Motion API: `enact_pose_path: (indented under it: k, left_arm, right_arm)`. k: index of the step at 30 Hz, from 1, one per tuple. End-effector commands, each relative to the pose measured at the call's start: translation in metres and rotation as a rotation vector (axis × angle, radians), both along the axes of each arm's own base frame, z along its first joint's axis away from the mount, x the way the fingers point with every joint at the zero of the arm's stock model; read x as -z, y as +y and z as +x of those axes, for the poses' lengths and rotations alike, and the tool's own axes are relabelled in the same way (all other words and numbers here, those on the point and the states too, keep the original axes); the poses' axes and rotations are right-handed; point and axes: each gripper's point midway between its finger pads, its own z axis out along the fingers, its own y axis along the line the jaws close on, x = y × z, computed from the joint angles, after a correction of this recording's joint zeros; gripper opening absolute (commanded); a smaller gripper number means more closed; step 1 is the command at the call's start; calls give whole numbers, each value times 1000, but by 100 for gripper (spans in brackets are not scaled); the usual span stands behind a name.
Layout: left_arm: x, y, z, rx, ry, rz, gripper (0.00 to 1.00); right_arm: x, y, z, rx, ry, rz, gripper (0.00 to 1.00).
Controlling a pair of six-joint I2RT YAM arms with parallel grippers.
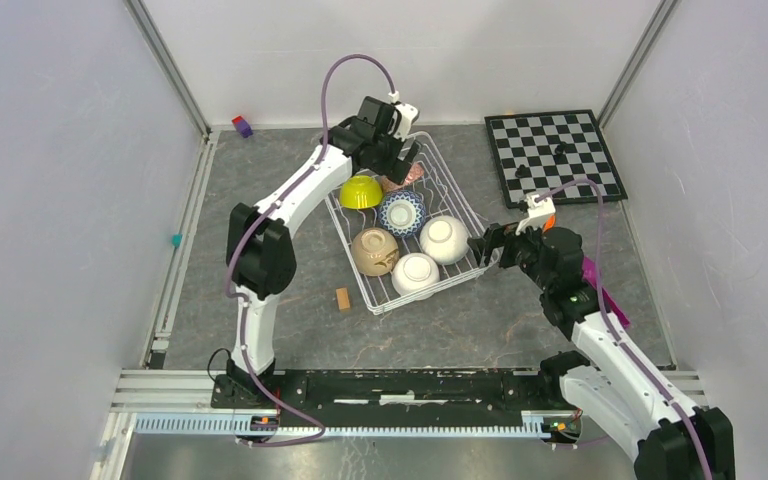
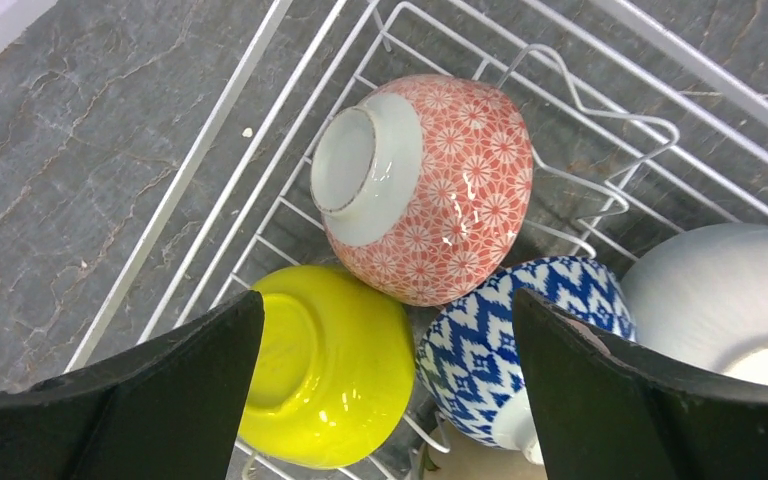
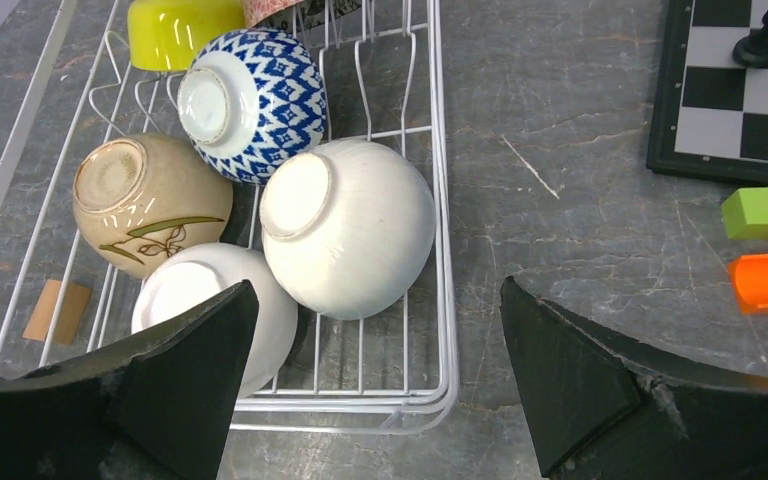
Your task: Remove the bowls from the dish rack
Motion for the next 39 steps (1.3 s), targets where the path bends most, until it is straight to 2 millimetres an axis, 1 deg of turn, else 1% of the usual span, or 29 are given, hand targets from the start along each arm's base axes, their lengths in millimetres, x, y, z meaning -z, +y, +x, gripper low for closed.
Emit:
enact_pose_path:
  k: [1,6,9,12,20,23,25,26,29,32,33,39]
  left_arm:
    - [-4,-5,14,117,-51,58,100]
    - [1,-20,26,151,-34,38,100]
    - [3,-30,24,187,-20,10,100]
    - [12,-37,21,214,-2,5,100]
    - [36,-45,16,276,38,27,100]
    - [41,-45,19,272,37,38,100]
    - [38,-45,21,271,26,41,100]
    - [36,-46,22,271,22,40,98]
    - [30,-46,25,268,5,37,88]
    - [23,-47,27,258,-12,39,71]
    - [20,-46,28,242,-17,36,68]
    - [-2,-46,28,228,-56,10,57]
  right_arm:
    - [-6,-5,-3,4,-56,-35,98]
    - [-9,-4,-4,-4,-77,-29,98]
    - [-8,-2,-4,-17,-69,-28,98]
    - [-8,-1,-3,-20,-68,-29,98]
    - [-8,0,-1,-23,-64,-30,98]
    - [-8,0,1,-22,-63,-30,98]
    - [-8,0,1,-21,-62,-30,98]
    - [-8,0,1,-22,-62,-31,98]
    - [-8,0,2,-17,-60,-33,98]
    - [-7,0,3,-16,-55,-34,98]
    - [-7,0,3,-17,-53,-35,98]
    - [-4,-3,3,-2,-45,-44,98]
